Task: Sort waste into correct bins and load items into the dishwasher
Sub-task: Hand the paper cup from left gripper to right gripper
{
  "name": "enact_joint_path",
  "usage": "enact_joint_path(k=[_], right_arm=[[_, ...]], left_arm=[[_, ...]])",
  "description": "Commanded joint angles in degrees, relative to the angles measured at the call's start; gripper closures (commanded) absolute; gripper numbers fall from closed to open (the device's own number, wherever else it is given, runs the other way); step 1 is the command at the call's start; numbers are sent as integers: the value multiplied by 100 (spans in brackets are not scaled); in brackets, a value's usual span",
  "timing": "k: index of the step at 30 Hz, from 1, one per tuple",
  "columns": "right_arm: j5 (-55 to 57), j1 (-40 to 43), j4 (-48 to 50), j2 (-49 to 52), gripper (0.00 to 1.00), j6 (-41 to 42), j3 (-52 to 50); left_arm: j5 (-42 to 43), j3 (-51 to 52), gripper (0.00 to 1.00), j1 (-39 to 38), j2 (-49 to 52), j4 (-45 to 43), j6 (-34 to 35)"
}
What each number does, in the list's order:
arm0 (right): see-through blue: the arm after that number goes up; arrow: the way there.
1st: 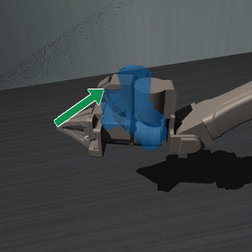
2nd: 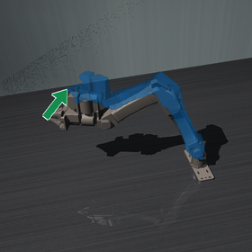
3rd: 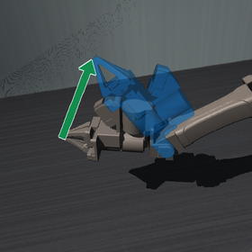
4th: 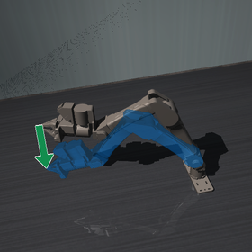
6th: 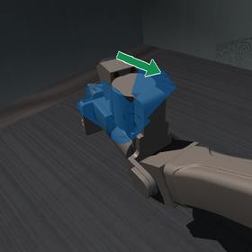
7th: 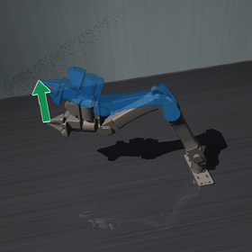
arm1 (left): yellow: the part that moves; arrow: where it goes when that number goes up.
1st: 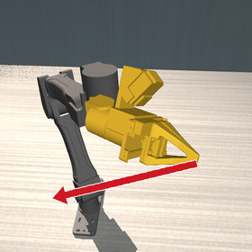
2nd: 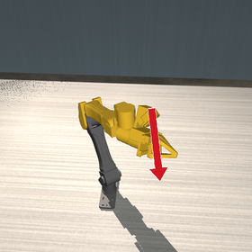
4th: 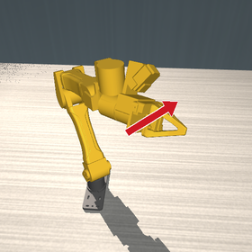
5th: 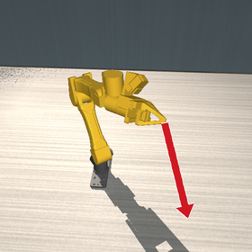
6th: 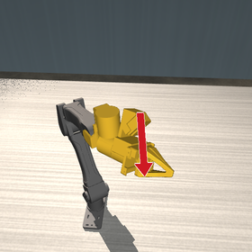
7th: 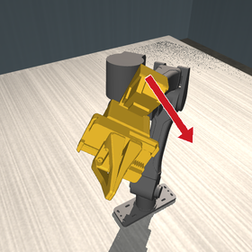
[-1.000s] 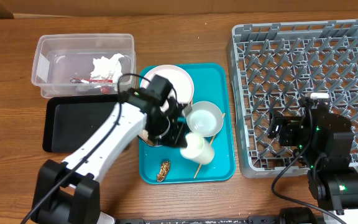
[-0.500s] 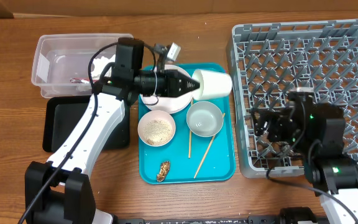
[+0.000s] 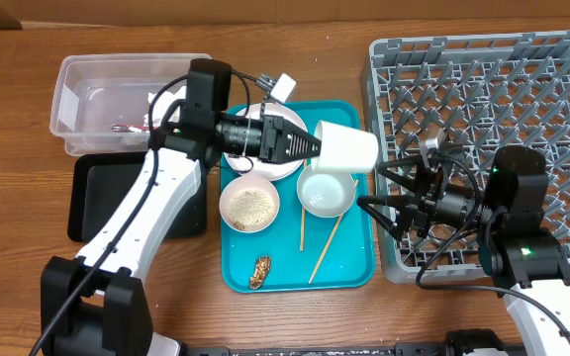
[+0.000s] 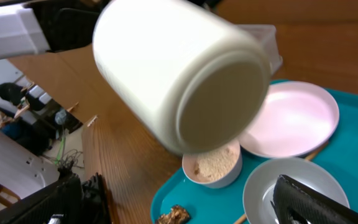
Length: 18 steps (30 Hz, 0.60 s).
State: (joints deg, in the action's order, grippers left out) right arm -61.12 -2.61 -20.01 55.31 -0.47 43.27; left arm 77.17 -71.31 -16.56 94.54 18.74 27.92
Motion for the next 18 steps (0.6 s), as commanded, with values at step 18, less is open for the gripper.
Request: enact_joint_path(k=[18], right_arm=[[-501,11,962,2,27,-144,138]], left_arm=[[15,-83,96,-533,33,354,-415]])
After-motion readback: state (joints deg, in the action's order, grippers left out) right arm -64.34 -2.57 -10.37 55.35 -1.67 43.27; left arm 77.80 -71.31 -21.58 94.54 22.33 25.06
